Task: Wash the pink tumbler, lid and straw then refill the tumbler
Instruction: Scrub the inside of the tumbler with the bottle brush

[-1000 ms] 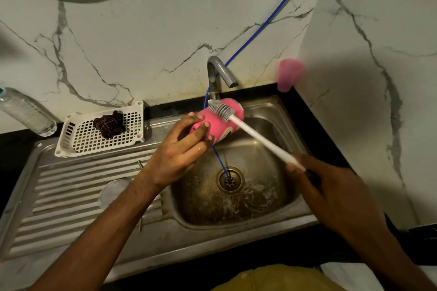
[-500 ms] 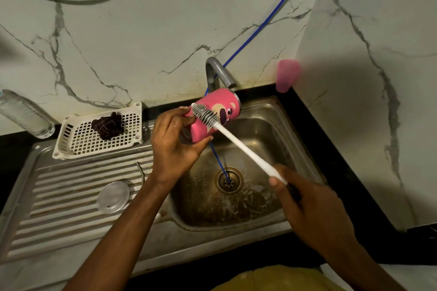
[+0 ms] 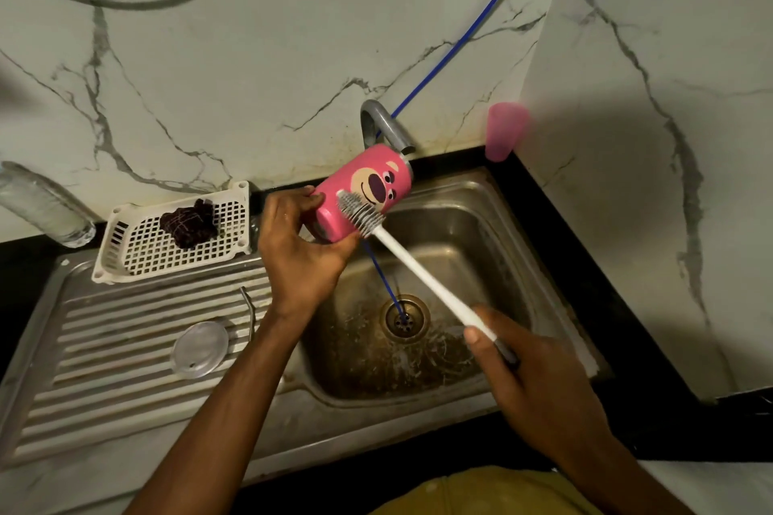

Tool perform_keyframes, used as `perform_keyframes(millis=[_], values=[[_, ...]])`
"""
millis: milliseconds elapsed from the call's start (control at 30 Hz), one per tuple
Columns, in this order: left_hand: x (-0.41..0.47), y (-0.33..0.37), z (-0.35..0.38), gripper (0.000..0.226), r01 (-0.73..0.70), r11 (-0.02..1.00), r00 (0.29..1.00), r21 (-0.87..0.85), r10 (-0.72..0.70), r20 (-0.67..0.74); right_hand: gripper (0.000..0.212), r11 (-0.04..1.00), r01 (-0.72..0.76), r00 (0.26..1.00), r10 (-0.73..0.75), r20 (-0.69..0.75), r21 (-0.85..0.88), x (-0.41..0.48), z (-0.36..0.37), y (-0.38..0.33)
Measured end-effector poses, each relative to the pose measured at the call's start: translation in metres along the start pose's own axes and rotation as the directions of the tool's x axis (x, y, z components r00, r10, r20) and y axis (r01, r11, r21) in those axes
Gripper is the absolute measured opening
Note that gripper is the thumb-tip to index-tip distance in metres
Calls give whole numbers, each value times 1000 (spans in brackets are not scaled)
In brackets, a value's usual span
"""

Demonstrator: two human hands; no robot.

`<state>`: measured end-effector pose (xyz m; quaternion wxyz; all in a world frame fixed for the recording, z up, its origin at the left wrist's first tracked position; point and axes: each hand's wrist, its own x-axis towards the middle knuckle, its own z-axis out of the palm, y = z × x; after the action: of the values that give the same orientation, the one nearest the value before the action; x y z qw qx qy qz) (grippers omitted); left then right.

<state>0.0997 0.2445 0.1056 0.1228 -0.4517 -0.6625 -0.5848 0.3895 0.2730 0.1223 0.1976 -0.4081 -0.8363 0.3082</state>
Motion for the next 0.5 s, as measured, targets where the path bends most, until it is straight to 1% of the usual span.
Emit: perform_keyframes(millis=[33, 100, 167, 267, 367, 500], values=[[1, 1, 0, 57, 24, 999, 1000, -32, -25, -15, 47, 1000, 20, 1000, -20, 20, -19, -2, 1, 0], [3, 5, 0, 57, 55, 996, 998, -69, -58, -30, 42, 997, 38, 999, -38, 10, -60, -1, -1, 0], [4, 10, 0, 61, 77, 995, 997, -58, -78, -23, 39, 999, -3, 999, 1, -52, -46, 7, -5, 3], [1, 12, 1, 65, 90, 996, 996, 3, -90, 17, 43, 996, -82, 992, 79, -101, -29, 22, -11, 14], [0, 11, 3, 66, 118, 993, 993, 3, -118, 22, 46, 994, -103, 987, 100, -125, -17, 26, -10, 19], [-3, 10, 7, 68, 180, 983, 983, -31, -180, 19, 37, 993, -112, 983, 115, -140, 25, 25, -4, 20]])
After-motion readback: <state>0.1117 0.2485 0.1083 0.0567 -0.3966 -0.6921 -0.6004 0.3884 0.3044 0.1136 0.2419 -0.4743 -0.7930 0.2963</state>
